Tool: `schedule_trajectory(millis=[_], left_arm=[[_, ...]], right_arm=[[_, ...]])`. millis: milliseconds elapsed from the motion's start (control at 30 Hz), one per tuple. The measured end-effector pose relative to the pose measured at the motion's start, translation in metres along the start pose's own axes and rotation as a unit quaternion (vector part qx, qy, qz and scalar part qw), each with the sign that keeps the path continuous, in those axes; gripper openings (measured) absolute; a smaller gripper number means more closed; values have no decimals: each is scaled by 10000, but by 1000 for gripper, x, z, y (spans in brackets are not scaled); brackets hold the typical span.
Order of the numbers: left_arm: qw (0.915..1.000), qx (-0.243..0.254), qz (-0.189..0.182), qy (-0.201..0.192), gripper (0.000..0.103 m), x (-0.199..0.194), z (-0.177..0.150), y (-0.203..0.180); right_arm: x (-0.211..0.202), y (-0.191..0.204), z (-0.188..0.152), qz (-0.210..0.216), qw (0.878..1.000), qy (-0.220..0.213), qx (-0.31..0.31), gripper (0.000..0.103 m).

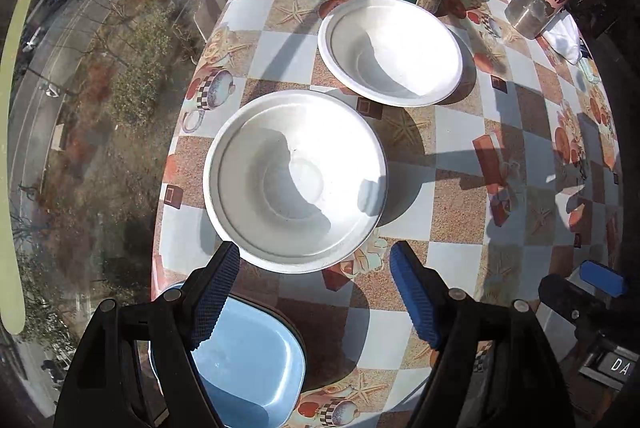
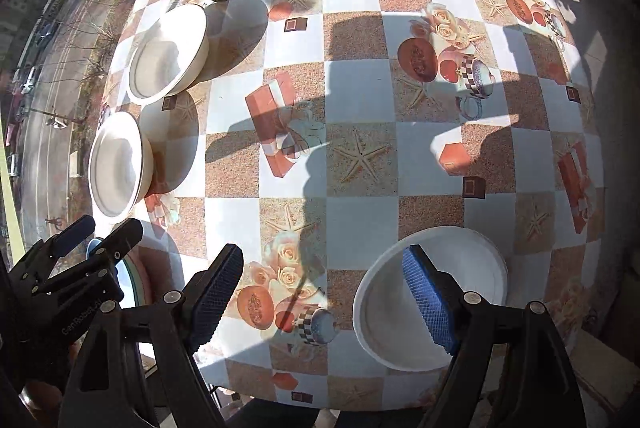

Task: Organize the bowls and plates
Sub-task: 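Close both grippers on the rim of another white bowl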

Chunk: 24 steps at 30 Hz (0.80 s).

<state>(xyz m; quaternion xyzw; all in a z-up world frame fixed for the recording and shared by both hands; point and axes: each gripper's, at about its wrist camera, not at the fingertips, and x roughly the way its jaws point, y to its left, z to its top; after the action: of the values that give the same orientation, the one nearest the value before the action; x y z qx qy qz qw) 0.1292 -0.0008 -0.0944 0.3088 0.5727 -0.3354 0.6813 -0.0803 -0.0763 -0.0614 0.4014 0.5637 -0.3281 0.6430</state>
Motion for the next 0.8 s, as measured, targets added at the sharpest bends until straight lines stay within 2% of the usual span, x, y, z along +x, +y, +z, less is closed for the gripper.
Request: schedule_trajectory(millis=[167,300,533,733,767,800], left_arm=[[9980,-594,196,117,81,19,22,40],[9956,-872,222,247,81,36,34,59],[9938,-925,376,483,80,70,45,72],[9933,-919,283,648,80,90,48,75],[9934,-879,243,691,75,91,44,76],[9936,-842,169,737,64,93,44,75]], right_arm=[[22,52,18,160,9989,179,-393,83],[39,86,35,276,9976,278,-574,83],[72,122,60,356,9966,433,-611,83],[104,134,69,401,9960,651,-466,83],[108,135,69,438,9958,682,-421,82],[112,137,70,471,9955,716,-408,78]])
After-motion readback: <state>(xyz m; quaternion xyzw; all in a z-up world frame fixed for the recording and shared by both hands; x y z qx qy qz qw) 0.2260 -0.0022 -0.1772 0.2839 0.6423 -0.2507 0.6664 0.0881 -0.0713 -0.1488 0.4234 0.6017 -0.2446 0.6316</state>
